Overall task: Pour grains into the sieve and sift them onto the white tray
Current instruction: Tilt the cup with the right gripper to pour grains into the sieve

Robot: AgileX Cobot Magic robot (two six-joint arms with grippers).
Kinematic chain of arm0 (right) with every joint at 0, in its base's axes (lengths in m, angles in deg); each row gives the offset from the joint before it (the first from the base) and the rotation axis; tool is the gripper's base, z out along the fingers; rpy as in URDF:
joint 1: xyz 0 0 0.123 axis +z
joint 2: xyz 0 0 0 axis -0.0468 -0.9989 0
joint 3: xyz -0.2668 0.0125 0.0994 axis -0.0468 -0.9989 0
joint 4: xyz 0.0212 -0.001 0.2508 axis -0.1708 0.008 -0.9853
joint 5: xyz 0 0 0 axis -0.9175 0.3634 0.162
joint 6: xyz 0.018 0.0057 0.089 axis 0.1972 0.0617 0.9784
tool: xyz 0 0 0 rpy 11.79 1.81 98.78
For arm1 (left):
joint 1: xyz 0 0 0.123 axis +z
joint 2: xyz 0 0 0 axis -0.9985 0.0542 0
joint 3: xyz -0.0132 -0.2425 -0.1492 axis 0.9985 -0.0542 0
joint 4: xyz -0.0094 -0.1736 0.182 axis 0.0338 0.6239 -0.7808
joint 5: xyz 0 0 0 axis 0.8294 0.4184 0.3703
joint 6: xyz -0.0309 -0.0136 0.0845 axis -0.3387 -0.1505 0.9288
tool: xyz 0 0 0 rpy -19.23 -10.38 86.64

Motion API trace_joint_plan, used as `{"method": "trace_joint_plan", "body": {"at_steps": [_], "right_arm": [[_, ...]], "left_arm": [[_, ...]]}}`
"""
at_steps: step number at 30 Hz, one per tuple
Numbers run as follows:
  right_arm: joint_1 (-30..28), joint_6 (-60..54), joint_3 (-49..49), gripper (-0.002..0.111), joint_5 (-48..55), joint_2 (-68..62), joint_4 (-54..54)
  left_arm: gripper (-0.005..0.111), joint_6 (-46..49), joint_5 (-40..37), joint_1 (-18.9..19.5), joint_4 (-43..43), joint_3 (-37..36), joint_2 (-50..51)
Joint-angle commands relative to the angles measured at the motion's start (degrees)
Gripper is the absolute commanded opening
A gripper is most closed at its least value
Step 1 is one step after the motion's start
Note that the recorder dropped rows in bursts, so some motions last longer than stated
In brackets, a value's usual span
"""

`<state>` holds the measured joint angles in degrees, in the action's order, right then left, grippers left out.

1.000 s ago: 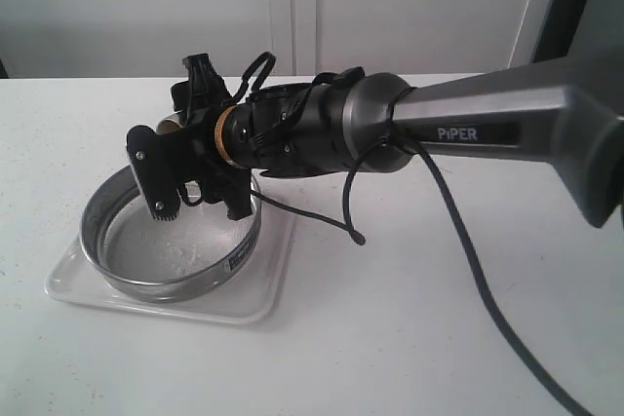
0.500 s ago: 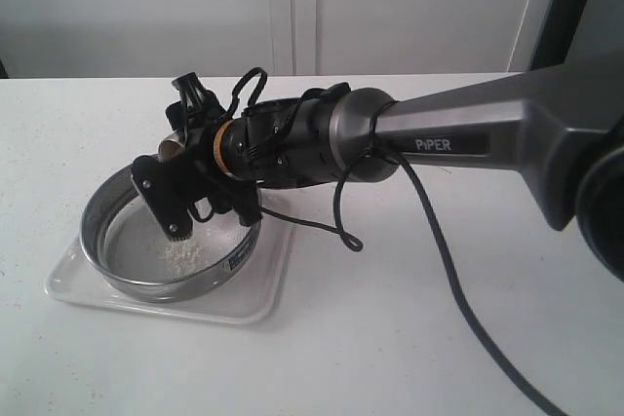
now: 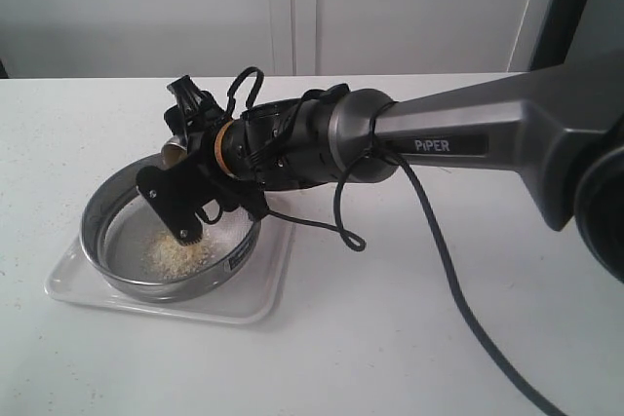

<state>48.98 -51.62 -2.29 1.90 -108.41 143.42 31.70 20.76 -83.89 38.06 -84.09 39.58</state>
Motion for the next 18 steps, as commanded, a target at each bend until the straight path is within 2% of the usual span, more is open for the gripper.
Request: {"method": "trace_joint_plan", "body": {"at_steps": [1,18], "right_arm": [[-0.03,-0.23,0.69,0.000,0.04,0.43,1.43],[-0.03,-0.23,0.69,0.000,0.04,0.38,6.12]], "left_arm": [[0.000,0.00,-0.23,-0.32,0.34,-0.22,-0.22],[0.000,0.00,-0.23,-0.32,0.34,-0.22,-0.22]]}}
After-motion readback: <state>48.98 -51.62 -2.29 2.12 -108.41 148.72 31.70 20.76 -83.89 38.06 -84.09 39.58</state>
